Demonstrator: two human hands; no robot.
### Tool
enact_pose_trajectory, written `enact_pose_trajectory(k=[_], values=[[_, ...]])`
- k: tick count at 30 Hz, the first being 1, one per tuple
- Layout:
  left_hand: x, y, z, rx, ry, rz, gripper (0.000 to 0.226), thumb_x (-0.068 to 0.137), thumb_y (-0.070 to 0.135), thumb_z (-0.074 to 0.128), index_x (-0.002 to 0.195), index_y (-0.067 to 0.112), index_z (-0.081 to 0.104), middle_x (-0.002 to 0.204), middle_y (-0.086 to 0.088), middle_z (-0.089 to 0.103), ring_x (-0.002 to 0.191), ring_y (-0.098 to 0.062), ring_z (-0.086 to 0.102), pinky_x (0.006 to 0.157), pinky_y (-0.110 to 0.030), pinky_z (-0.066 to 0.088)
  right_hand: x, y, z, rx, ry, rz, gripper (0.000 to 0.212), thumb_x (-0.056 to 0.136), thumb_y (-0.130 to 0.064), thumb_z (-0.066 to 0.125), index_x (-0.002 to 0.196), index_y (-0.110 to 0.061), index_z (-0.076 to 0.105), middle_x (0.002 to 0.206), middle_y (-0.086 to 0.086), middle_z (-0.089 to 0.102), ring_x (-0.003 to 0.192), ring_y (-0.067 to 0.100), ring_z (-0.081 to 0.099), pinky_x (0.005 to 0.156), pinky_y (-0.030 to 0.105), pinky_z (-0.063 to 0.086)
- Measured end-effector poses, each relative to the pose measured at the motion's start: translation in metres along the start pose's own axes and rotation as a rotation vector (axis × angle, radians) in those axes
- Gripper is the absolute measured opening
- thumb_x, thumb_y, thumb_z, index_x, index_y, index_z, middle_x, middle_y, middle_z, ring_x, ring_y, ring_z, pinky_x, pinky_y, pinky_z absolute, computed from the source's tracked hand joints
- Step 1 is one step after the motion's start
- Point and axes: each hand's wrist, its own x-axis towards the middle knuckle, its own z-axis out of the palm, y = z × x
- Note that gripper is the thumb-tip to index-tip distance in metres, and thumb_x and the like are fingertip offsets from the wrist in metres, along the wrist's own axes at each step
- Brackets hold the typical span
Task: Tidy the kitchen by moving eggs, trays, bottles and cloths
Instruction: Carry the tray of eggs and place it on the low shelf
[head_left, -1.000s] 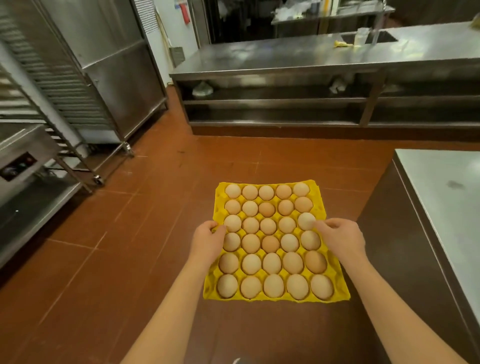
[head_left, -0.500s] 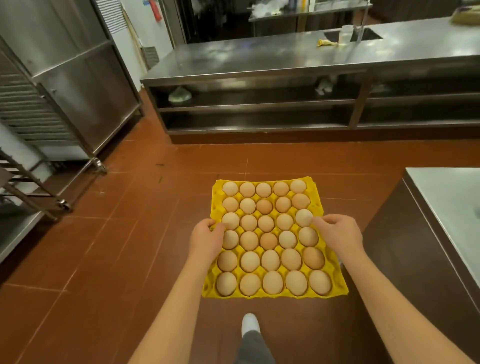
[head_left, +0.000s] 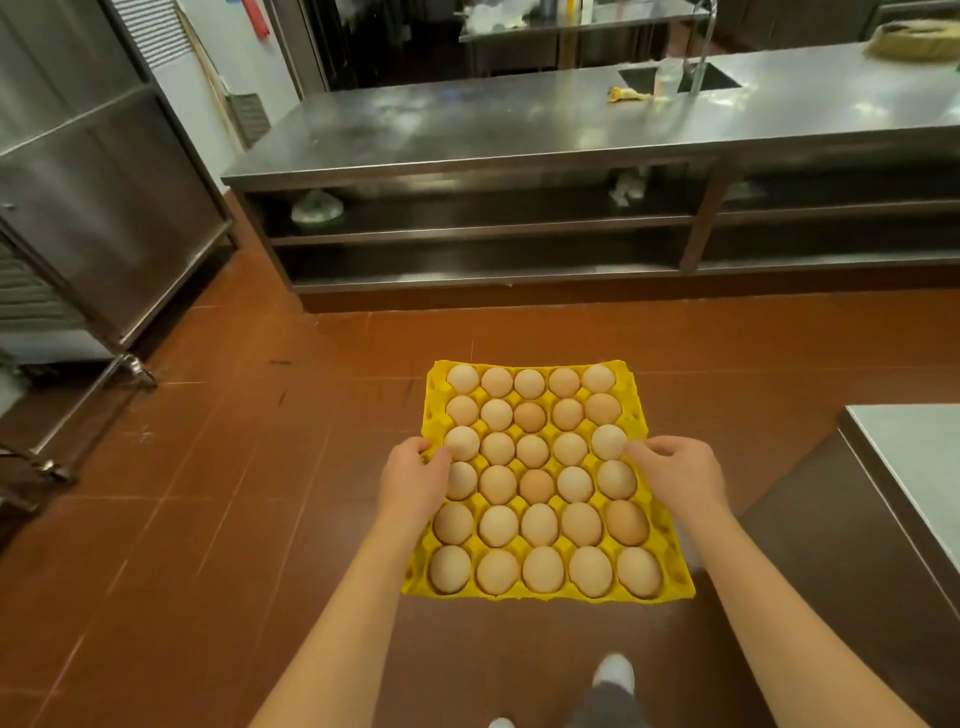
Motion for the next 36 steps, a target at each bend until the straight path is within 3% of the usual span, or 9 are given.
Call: enact_pose_trajectory(k=[5, 12, 16, 19, 23, 27, 31, 36], values=[[0.064, 0.034, 0.026, 0.001, 0.018, -0.012, 0.035, 0.097, 0.031, 0.054, 0.120, 0.006, 0.063, 0.118, -0.012, 0.065, 0.103, -0.028, 0.058, 0.075, -0.035, 0.041, 0.085, -0.019, 0.005, 0.002, -0.029, -0.011, 0.022, 0.085, -0.037, 0.068, 0.077, -0.018, 0.076, 0.086, 0.004, 0.074, 0.083, 0.026, 0.065, 0.073, 0.039, 0.052], [0.146, 0.093, 0.058, -0.010, 0.106, -0.070, 0.040, 0.098, 0.028, 0.055, 0.131, 0.007, 0.061, 0.128, -0.008, 0.062, 0.105, -0.020, 0.053, 0.083, -0.033, 0.039, 0.214, -0.057, 0.001, -0.012, -0.104, -0.043, 0.021, 0.081, -0.041, 0.069, 0.075, -0.022, 0.075, 0.081, -0.002, 0.073, 0.082, 0.023, 0.064, 0.071, 0.037, 0.051], [0.185, 0.124, 0.068, -0.009, 0.146, -0.070, 0.038, 0.097, 0.028, 0.056, 0.126, 0.005, 0.064, 0.122, -0.009, 0.065, 0.110, -0.026, 0.057, 0.080, -0.032, 0.039, 0.270, -0.082, -0.008, -0.018, -0.114, -0.107, 0.027, 0.080, -0.042, 0.068, 0.076, -0.016, 0.076, 0.079, 0.002, 0.073, 0.079, 0.025, 0.065, 0.069, 0.040, 0.052], [0.211, 0.145, 0.075, -0.022, 0.146, -0.059, 0.035, 0.097, 0.027, 0.057, 0.122, 0.004, 0.066, 0.116, -0.009, 0.066, 0.103, -0.025, 0.057, 0.077, -0.032, 0.038, 0.306, -0.096, -0.013, -0.021, -0.119, -0.118, 0.027, 0.081, -0.042, 0.068, 0.075, -0.017, 0.076, 0.078, 0.002, 0.073, 0.079, 0.025, 0.065, 0.068, 0.038, 0.051], [0.256, 0.168, 0.087, -0.017, 0.120, -0.046, 0.034, 0.096, 0.029, 0.057, 0.116, 0.004, 0.067, 0.115, -0.016, 0.067, 0.098, -0.028, 0.057, 0.073, -0.034, 0.039, 0.352, -0.112, -0.016, -0.017, -0.130, -0.104, 0.021, 0.084, -0.039, 0.066, 0.071, -0.023, 0.073, 0.080, -0.002, 0.071, 0.081, 0.023, 0.063, 0.067, 0.034, 0.047], [0.312, 0.196, 0.103, -0.015, 0.070, -0.024, 0.037, 0.095, 0.032, 0.057, 0.119, 0.004, 0.066, 0.119, -0.020, 0.065, 0.111, -0.037, 0.059, 0.081, -0.041, 0.046, 0.400, -0.119, -0.015, -0.004, -0.095, -0.071, 0.021, 0.084, -0.041, 0.066, 0.068, -0.027, 0.070, 0.080, -0.005, 0.071, 0.082, 0.021, 0.063, 0.071, 0.036, 0.050], [0.378, 0.228, 0.127, -0.004, -0.017, 0.026, 0.038, 0.096, 0.033, 0.057, 0.122, 0.006, 0.066, 0.119, -0.015, 0.066, 0.110, -0.032, 0.059, 0.078, -0.036, 0.043, 0.455, -0.125, -0.012, 0.014, -0.030, 0.000, 0.020, 0.084, -0.042, 0.066, 0.070, -0.028, 0.071, 0.083, -0.007, 0.071, 0.085, 0.021, 0.063, 0.075, 0.039, 0.053], [0.464, 0.282, 0.160, 0.033, -0.147, 0.102, 0.040, 0.095, 0.035, 0.057, 0.125, 0.010, 0.066, 0.126, -0.008, 0.066, 0.117, -0.027, 0.058, 0.094, -0.043, 0.048, 0.516, -0.129, -0.016, 0.067, 0.098, 0.128, 0.025, 0.080, -0.042, 0.066, 0.073, -0.019, 0.075, 0.078, 0.001, 0.072, 0.083, 0.025, 0.065, 0.070, 0.038, 0.051]])
